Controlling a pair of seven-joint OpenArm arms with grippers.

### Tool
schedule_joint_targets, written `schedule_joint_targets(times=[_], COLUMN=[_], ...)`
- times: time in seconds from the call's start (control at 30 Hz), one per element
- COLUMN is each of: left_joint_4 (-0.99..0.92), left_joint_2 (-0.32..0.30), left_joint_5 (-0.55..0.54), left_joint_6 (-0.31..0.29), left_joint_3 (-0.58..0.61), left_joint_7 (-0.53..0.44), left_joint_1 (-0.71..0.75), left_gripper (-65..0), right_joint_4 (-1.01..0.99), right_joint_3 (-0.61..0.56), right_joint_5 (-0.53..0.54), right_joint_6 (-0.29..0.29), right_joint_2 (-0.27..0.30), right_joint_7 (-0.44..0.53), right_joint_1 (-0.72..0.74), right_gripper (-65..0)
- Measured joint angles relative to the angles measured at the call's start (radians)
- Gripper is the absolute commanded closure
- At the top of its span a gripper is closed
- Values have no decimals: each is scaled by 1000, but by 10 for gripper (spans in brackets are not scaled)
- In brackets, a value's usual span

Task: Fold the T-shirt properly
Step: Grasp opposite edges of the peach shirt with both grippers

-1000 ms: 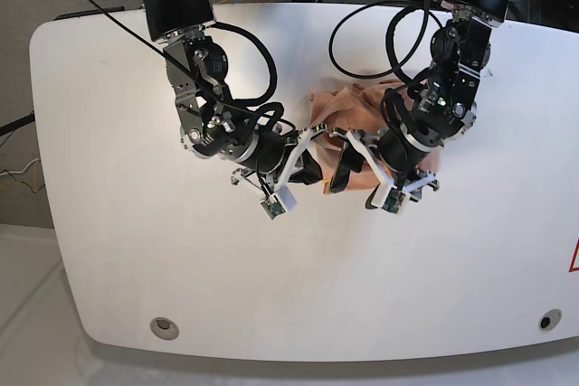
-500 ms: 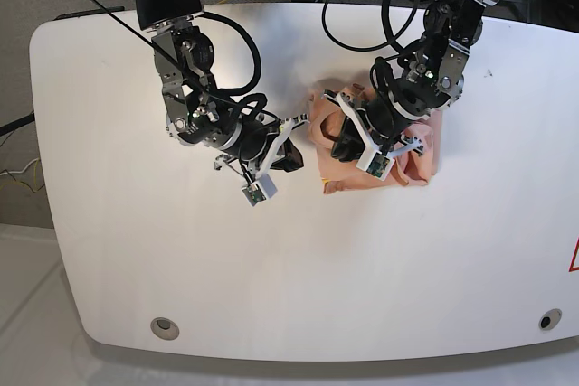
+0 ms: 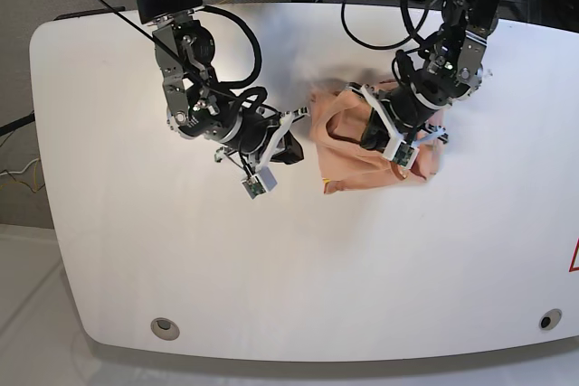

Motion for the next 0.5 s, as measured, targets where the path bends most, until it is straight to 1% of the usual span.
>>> schedule_joint_targets(times=[0.17,0.5], left_joint_4=[0,0], left_joint_2=[-47,-102], left_joint_5=[0,2], left_joint_6=[3,-3], left_joint_3=[-22,-100], left_joint_7=[3,4], left_joint_1=[7,41], left_gripper=[-5,-5], right_joint_4=[0,0], right_joint_3=[0,-3], right_joint_5=[0,0], right_joint_6=[0,0], right_joint_2=[-2,-38], right_joint_7=[-1,0], right_joint_1=[-6,-7], right_gripper=[0,0])
